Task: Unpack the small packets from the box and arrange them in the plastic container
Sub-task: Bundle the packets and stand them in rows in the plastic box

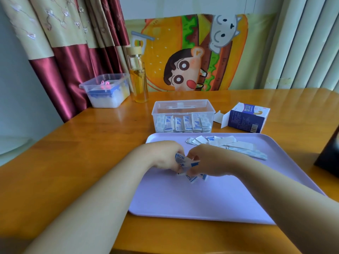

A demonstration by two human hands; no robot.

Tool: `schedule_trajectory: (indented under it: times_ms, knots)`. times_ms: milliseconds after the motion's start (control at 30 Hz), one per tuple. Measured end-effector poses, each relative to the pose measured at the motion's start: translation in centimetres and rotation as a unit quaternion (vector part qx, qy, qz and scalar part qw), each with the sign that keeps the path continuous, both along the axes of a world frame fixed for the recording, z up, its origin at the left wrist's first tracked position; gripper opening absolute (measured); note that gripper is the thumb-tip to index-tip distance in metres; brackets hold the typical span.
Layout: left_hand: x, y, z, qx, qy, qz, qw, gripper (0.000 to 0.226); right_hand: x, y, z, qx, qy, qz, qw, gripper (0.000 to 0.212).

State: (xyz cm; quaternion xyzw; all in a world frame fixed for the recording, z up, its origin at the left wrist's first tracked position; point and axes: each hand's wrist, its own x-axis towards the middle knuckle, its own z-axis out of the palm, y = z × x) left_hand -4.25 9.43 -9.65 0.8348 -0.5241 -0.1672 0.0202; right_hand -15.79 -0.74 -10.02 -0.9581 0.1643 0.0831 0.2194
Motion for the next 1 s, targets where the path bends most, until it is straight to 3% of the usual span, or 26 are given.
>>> schedule_trajectory:
  times_ms: [100,200,267,400,567,733,867,933,1000]
  knots:
    - [-0.2,0.7,-0.9,-0.153,0.019,0.024,0.988,0.015,-0.7,-1.0,-0.1,0.010,-0.076,-0.012,0.997,0.005]
    - [-1.0,0.9,-2.4,-0.290,0.117,0.054,0.948,0.012,-1.4,-1.6,-0.5,-0.017,-0.172,-0.015,0.985,0.009]
    - [-1.6,0.9,-3.0,-0.287,0.179,0.062,0.939,0.011,-1.7,-1.8,-1.0,-0.034,-0.184,-0.015,0.982,0.013]
    - [-2.3,1.2,-3.4,-0.248,0.147,0.060,0.956,0.042,-2.2,-2.0,-2.2,-0.081,-0.111,-0.016,0.990,0.034]
    - [-3.0,1.0,-3.7,-0.242,0.107,0.035,0.964,0.042,-2.5,-2.3,-2.7,-0.162,-0.096,-0.043,0.981,0.035]
    - [-3.7,0.4,-3.2,-0.249,0.130,0.048,0.959,0.041,-2.1,-1.6,-2.4,-0.052,-0.152,-0.023,0.987,0.015]
    - [-3.4,0.3,-1.8,-0.178,0.143,0.059,0.972,0.029,-2.9,-1.5,-1.7,-0.006,-0.219,0.013,0.976,0.011]
    - [-3.4,0.3,-1.2,-0.179,0.222,0.068,0.956,0.017,-3.2,-1.5,-0.6,0.034,-0.249,0.021,0.968,0.009]
    - [-3.5,0.4,-1.2,-0.204,0.321,0.120,0.917,0.020,-3.5,-2.7,0.3,0.079,-0.288,-0.018,0.954,0.011]
